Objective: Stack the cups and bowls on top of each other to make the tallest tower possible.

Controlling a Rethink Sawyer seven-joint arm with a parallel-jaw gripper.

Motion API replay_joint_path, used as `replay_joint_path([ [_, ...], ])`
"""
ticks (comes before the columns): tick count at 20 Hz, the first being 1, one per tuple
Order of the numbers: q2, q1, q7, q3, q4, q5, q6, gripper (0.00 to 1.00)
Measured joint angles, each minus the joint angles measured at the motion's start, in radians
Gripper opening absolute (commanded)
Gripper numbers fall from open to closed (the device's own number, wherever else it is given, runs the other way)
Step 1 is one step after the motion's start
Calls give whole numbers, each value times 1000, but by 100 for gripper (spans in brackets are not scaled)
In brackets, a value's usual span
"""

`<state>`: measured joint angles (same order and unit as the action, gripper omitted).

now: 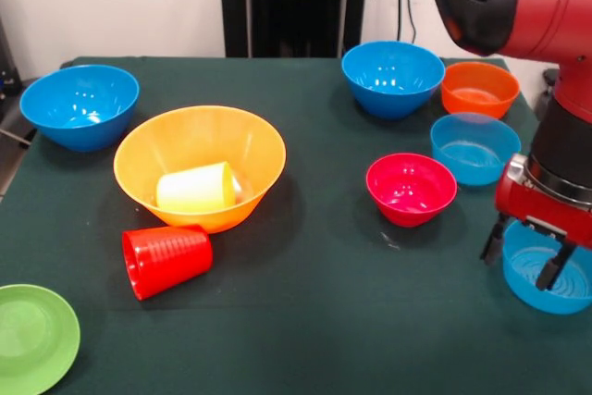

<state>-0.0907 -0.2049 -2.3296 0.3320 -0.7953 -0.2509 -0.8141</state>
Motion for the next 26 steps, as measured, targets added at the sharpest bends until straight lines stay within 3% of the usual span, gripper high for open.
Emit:
replay_joint_path([
  [6, 53, -10, 0, 4, 80, 2, -22, 100],
  [13, 180, -17, 0, 23, 274, -8, -75, 100],
  [17, 225, -22, 0, 25, 330, -15, -84, 100],
  [19, 221, -28, 0, 20, 315, -15, -85, 100],
  [26, 56, -34, 0, -29, 39, -16, -23, 100],
])
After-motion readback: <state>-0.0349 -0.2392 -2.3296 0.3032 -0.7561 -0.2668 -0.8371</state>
